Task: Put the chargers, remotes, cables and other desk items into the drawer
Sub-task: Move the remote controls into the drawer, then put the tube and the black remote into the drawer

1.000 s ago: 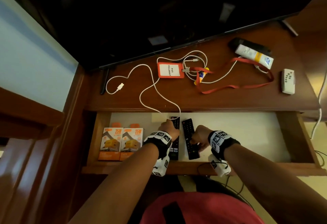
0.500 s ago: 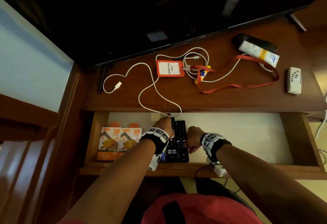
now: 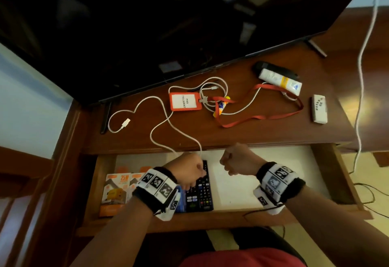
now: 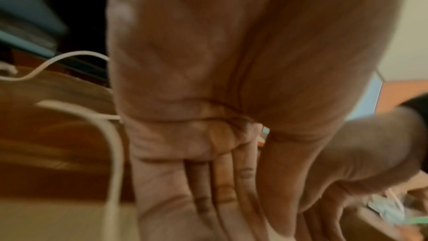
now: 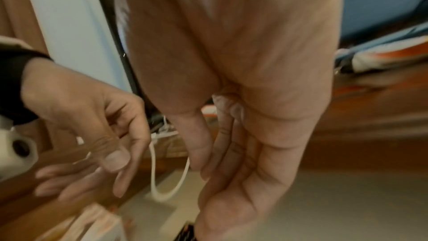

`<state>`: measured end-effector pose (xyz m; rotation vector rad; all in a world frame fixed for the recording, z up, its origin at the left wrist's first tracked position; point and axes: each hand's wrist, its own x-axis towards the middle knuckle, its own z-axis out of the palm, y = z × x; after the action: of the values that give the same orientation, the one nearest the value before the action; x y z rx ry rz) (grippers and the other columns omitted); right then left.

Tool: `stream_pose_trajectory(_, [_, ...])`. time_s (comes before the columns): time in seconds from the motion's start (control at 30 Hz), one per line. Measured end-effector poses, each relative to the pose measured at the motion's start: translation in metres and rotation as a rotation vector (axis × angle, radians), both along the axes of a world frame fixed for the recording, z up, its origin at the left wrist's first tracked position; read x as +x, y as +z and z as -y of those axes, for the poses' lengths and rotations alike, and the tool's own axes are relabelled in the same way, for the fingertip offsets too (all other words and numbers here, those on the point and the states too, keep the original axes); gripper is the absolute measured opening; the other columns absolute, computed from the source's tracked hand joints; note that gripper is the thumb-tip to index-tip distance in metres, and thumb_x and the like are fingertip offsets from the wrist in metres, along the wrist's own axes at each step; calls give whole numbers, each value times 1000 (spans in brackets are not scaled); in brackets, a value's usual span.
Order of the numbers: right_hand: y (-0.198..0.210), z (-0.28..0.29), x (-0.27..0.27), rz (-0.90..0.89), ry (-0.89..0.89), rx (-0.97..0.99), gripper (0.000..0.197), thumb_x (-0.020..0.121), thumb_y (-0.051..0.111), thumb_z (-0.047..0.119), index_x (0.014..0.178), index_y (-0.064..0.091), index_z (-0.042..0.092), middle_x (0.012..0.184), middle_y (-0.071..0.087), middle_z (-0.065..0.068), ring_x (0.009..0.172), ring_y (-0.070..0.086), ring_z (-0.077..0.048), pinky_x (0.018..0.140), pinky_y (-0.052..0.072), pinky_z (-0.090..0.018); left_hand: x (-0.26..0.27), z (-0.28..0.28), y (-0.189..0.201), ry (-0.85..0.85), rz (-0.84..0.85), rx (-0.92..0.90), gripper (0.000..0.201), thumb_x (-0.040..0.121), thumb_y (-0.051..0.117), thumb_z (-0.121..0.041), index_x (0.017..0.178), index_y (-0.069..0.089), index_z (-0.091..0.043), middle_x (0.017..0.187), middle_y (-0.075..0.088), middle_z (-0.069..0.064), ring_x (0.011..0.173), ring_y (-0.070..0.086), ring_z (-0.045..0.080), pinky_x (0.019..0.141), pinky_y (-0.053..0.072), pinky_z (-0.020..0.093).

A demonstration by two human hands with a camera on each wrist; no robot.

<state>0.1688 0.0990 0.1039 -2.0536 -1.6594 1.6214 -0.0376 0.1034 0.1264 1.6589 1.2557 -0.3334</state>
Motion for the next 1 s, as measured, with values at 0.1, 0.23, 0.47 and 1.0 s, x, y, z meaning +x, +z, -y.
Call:
stream_pose_trajectory(0.1, [37, -16, 40, 8, -68, 147, 21, 84, 57, -3, 76, 76, 2, 76, 76, -18, 53, 68, -19, 53, 56, -26, 29, -21, 36, 56, 140, 215, 17, 103, 56, -15, 98, 70, -8, 75, 70, 3, 60, 63, 9, 55, 49, 23])
stream_pose_trajectory(0.23, [76, -56, 105, 155, -161, 374, 39, 81, 61, -1, 44, 62, 13, 43, 62, 1, 36, 55, -2, 44, 46, -15, 82, -66, 64, 204, 269, 563, 14, 97, 60, -22, 88, 70, -18, 75, 67, -4, 75, 67, 17, 72, 57, 38])
stream_pose_trajectory(0.47, [89, -162, 217, 451, -166, 475, 22, 91, 59, 16, 95, 75, 2, 101, 74, -19, 95, 69, -36, 76, 52, -33, 192, -140, 51, 321, 381, 788, 15, 97, 60, -20, 94, 74, -19, 93, 70, 0, 86, 65, 18, 78, 55, 41])
stream_pose_trajectory(1.0, [8, -262, 283, 442, 184, 385, 42, 87, 62, 44, 124, 62, 25, 113, 61, -6, 105, 60, -28, 84, 53, -40, 318, -219, -15, -191, -266, 744, 72, 93, 65, -17, 158, 33, -23, 169, 20, 10, 156, 14, 33, 121, 22, 56])
